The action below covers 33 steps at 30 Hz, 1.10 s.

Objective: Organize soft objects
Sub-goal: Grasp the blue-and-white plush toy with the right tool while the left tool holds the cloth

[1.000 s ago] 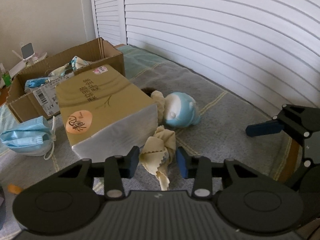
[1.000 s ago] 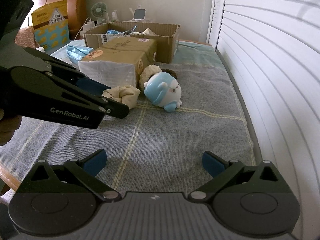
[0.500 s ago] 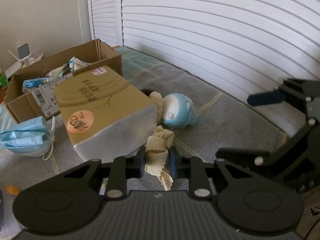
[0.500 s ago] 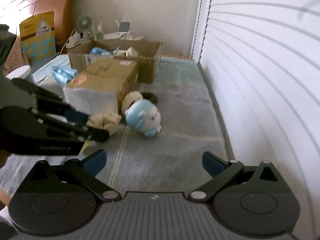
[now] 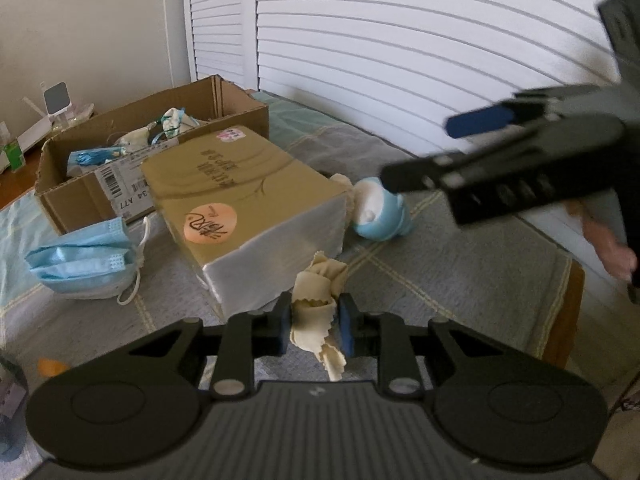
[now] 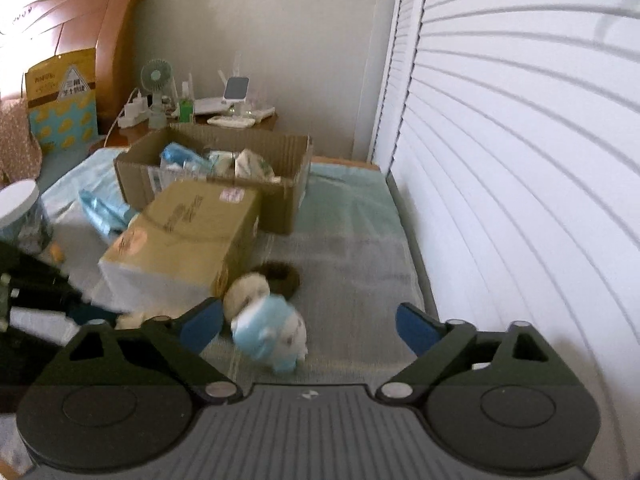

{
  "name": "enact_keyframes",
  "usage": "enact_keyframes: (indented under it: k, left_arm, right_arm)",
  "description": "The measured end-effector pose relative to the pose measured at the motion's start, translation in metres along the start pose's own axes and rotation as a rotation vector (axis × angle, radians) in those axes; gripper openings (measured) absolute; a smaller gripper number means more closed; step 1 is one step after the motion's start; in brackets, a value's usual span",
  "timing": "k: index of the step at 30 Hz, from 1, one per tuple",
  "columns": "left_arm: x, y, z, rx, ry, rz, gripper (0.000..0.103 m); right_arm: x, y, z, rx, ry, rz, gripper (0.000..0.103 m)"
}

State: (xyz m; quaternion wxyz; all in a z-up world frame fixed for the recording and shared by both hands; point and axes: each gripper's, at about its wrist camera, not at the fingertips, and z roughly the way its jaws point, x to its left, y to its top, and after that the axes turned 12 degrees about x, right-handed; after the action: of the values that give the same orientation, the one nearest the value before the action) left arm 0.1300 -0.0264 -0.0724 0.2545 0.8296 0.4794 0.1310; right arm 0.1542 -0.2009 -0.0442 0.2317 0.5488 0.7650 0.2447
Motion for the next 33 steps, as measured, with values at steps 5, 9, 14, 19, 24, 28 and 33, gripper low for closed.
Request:
enact_keyframes:
  k: [5,9,14,19,24,28,33]
  left_arm:
    - [0.003,0.0,0.0,-0.006,-0.012,-0.007,0.023]
    - [0.003,0.0,0.001,-0.006,-0.019,-0.005,0.023]
    - [0.004,0.001,0.002,-0.003,-0.027,-0.009,0.023]
    - [0.006,0.001,0.004,0.001,-0.026,-0.018,0.023]
    - [0.006,0.001,0.004,0.002,-0.028,-0.023,0.023]
    - [0.006,0.001,0.003,-0.001,-0.03,-0.021,0.023]
    - [0.007,0.0,0.003,0.0,-0.034,-0.02,0.023]
  right_arm:
    - [-0.002,0.015,0.011,0.024,0.068,-0.003,0.073]
    - [-0.002,0.019,0.024,0.066,0.109,-0.002,0.062]
    - [-0.003,0.021,0.037,0.098,0.145,0.006,0.061]
    - [-0.012,0.024,0.043,0.108,0.083,0.038,0.061]
    - [-0.021,0.024,0.047,0.127,0.012,0.057,0.061]
    - [-0.025,0.019,0.045,0.143,-0.019,0.064,0.061]
    - [-0.024,0.011,0.032,0.145,-0.018,0.076,0.061]
